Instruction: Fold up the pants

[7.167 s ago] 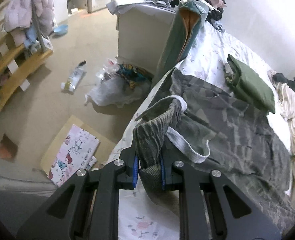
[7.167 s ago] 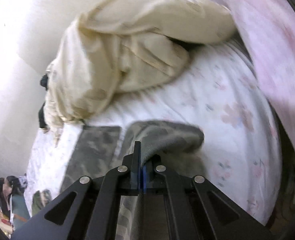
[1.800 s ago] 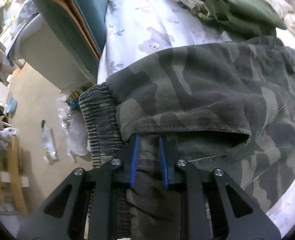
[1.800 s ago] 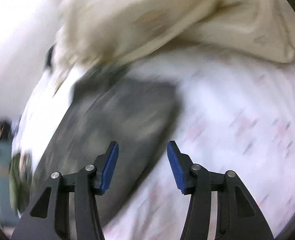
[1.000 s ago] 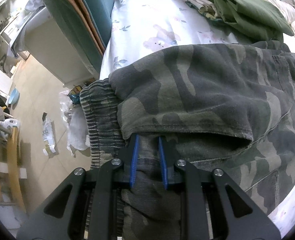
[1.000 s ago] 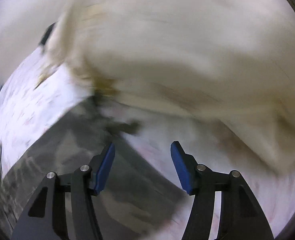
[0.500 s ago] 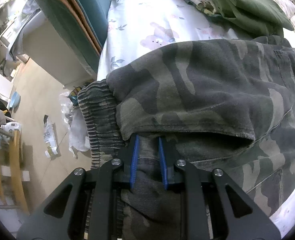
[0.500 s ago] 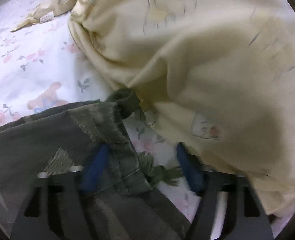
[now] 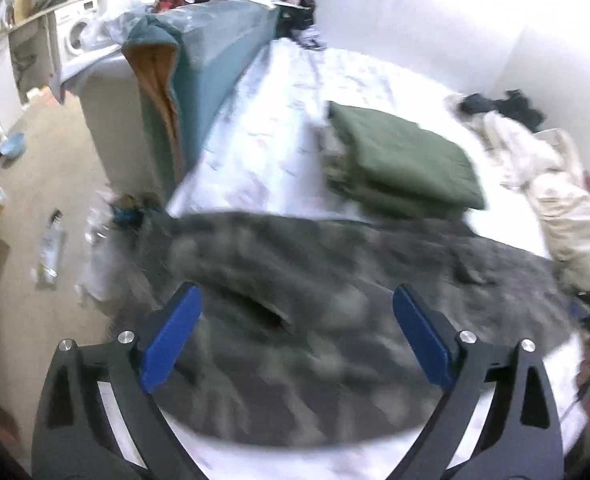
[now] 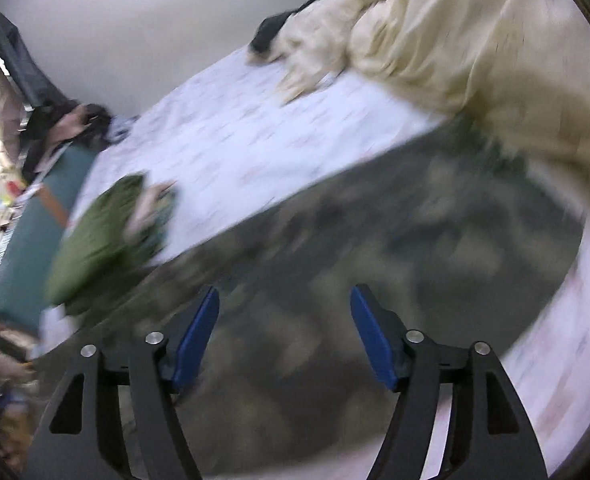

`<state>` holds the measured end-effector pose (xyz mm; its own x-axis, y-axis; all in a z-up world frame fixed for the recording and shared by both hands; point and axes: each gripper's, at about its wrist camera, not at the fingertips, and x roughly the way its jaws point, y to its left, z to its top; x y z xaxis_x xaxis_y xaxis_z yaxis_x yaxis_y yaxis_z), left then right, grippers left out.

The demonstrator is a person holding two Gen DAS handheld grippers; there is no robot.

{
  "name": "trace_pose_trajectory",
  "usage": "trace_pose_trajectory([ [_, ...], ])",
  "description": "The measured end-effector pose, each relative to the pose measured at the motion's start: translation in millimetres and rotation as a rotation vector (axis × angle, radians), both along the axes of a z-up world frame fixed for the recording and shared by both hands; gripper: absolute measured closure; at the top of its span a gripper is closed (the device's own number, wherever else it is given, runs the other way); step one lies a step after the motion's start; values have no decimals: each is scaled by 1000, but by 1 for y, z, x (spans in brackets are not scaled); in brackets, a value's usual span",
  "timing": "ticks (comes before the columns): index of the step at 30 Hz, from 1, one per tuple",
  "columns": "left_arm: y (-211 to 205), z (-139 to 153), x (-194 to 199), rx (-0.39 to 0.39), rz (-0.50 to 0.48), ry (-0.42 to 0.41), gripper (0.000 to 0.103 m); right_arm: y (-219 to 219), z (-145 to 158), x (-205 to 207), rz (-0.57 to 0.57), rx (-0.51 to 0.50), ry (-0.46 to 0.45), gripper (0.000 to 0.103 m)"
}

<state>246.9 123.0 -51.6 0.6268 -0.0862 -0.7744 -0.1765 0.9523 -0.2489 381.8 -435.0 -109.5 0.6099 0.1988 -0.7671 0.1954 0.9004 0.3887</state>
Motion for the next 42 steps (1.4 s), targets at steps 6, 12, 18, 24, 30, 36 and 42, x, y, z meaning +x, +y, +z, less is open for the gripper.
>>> trace_pose_trajectory([
  [6,-24,-68,-81,-391,119,94,8,45,4,-88,35,153,45,30],
  [12,-8,-144,-131,-573,381,71,11,33,-56,-159,-117,447,164,27],
  [18,29,-147,-103,-558,469,-25,13,21,-89,-164,-200,437,254,27],
  [24,59,-137,-60,-440,511,-71,22,13,-94,-157,-224,452,239,27],
  [30,108,-143,-34,-495,485,-69,47,5,-98,-152,-244,463,235,27],
  [36,94,-103,-35,-367,389,-150,91,4,-98,-145,-229,464,222,27],
  [42,95,-85,-27,-334,402,-121,91,-12,-99,-140,-263,547,160,21],
])
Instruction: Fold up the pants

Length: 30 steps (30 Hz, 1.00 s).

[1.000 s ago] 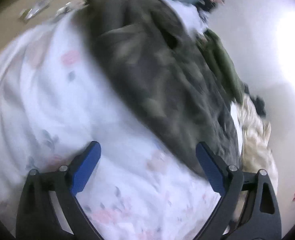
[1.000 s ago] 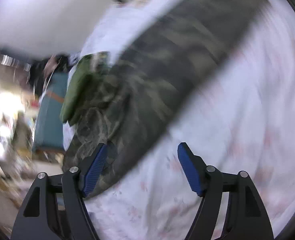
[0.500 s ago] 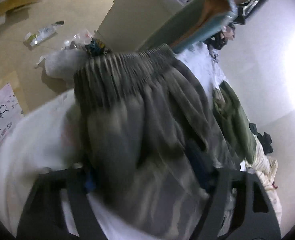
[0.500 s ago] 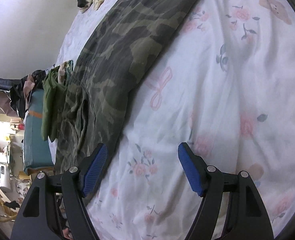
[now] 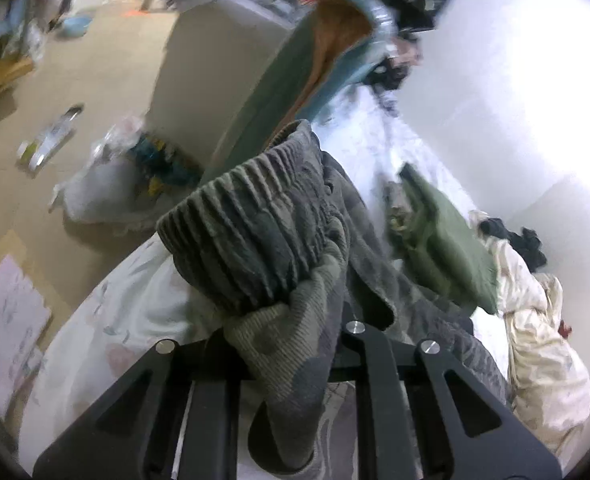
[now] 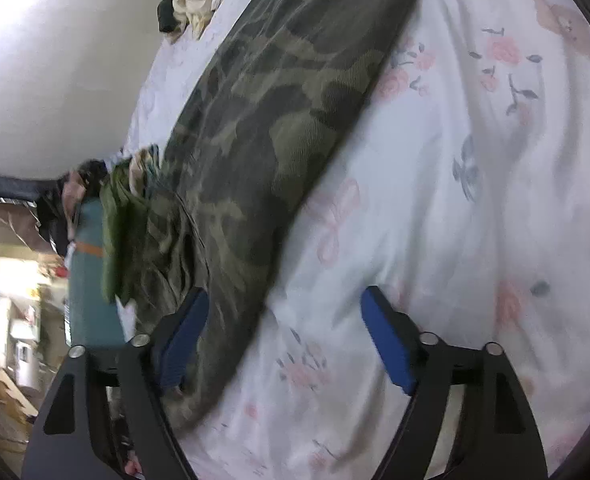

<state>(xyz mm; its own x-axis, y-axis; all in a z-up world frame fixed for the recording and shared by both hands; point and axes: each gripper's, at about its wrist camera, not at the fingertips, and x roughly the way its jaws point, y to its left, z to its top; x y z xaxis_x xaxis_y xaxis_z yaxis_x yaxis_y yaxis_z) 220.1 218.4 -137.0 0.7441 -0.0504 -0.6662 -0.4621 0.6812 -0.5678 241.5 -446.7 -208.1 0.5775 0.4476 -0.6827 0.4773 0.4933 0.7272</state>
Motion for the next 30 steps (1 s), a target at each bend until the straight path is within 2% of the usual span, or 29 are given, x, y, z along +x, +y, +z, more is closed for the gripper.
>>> trace_pose_trajectory([
  [1,1,-4,0,-12,11,15,91,-3,-3,4,1,19,-8,20],
  [5,-4,-12,2,50,3,68,91,-35,-11,26,-63,62,-78,19],
  [8,-4,-11,3,66,-6,79,91,-83,-9,45,-151,28,-148,21],
  [11,-6,-11,5,92,-19,95,91,-141,-9,63,-236,-27,-197,31],
  [13,-6,-10,9,97,-24,105,91,-178,-10,73,-276,-89,-208,51],
  [17,2,-12,8,13,6,88,91,-224,-18,84,-337,-138,-227,73],
  [18,0,-11,9,28,5,97,92,-233,-19,87,-347,-161,-214,84],
  [19,-3,-10,11,52,0,107,92,-237,-19,89,-354,-176,-205,90],
  [21,-6,-5,13,68,-5,108,92,-242,-8,93,-339,-244,-196,100],
  [22,-5,-1,13,60,-6,99,93,-242,1,96,-314,-289,-208,102],
  [25,2,25,7,-22,-9,27,93,-238,40,98,-261,-370,-259,103],
  [27,-2,52,8,39,-63,18,93,-235,66,97,-226,-401,-286,103],
  [30,7,79,-2,49,-61,10,93,-232,94,87,-205,-427,-285,103],
])
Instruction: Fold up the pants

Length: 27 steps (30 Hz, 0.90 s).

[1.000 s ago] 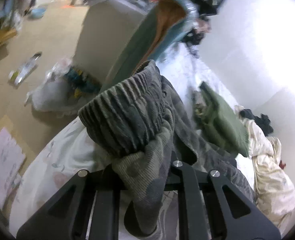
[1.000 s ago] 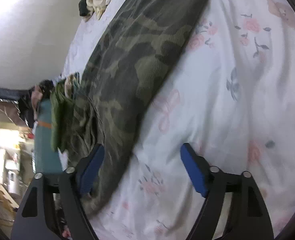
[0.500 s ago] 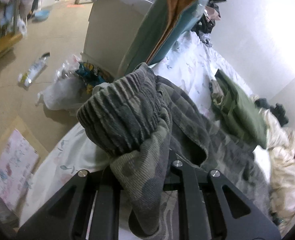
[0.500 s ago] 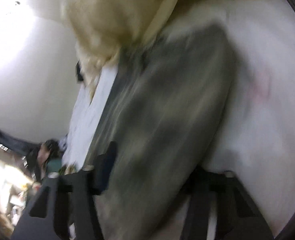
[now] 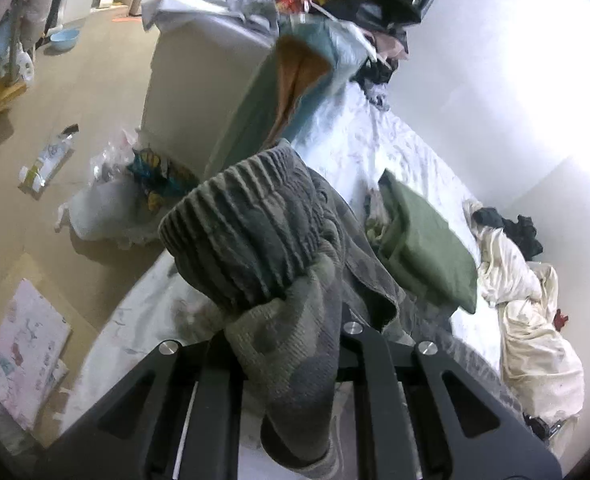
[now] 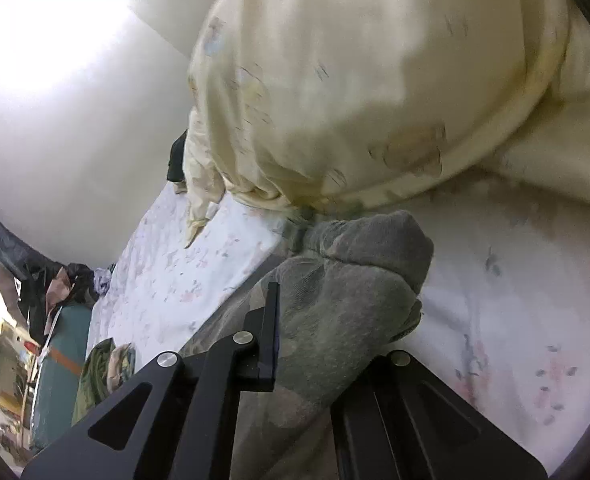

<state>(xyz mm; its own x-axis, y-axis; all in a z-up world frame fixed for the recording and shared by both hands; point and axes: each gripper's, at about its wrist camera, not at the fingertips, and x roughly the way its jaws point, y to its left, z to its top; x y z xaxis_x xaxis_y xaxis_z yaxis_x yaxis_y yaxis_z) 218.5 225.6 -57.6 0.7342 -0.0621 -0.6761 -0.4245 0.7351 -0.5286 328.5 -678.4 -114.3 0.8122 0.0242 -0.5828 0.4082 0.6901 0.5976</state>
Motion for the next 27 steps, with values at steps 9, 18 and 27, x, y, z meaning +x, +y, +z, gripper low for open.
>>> trace_pose_trajectory([
  [9,35,34,-58,70,-10,96,93,19,-3,-86,-44,39,179,103],
  [18,55,14,-119,124,-40,309,93,65,-1,-187,-181,83,399,103],
  [27,47,-5,-104,165,-43,390,93,59,-44,-198,-250,118,638,102],
])
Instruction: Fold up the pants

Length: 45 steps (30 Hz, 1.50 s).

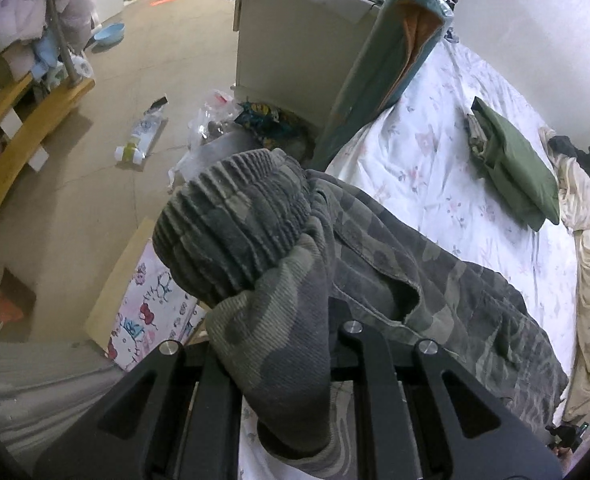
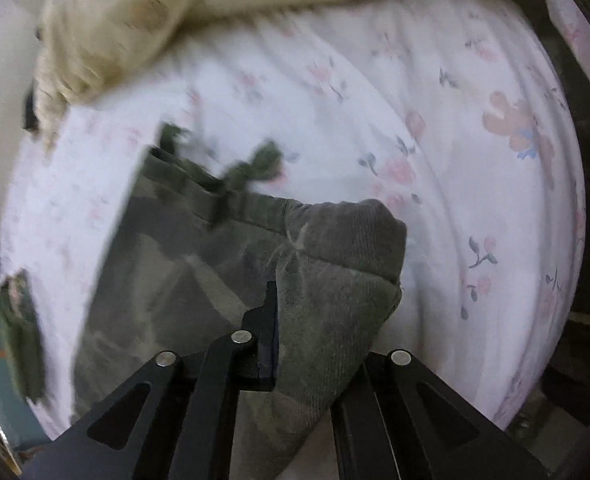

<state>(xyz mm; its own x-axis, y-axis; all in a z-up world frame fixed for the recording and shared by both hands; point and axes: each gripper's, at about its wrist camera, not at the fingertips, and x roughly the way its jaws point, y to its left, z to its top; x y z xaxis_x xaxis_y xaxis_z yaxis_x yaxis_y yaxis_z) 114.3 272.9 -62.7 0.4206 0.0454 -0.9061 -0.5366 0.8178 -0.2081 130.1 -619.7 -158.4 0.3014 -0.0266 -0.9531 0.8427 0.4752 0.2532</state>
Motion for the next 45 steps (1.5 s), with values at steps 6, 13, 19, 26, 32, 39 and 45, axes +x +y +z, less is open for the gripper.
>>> trace_pose_trajectory([
  [6,-8,5,-1,40,-13,-13,93,-4,-2,-8,-16,37,6,99],
  [13,-14,14,-1,44,-22,-40,93,3,53,-40,-143,-231,30,24],
  [19,-25,26,-4,68,-60,-70,93,82,97,-11,182,-208,-266,24],
  [26,-27,27,-5,73,-93,-68,93,266,111,39,672,-48,-399,24],
  [32,-26,17,-5,58,-101,-31,93,425,84,59,950,202,-407,25],
  [39,-34,16,-3,105,-156,-31,93,577,15,59,1163,516,-349,86],
  [45,-59,-1,4,64,-267,29,93,646,-51,42,1238,519,-164,94],
])
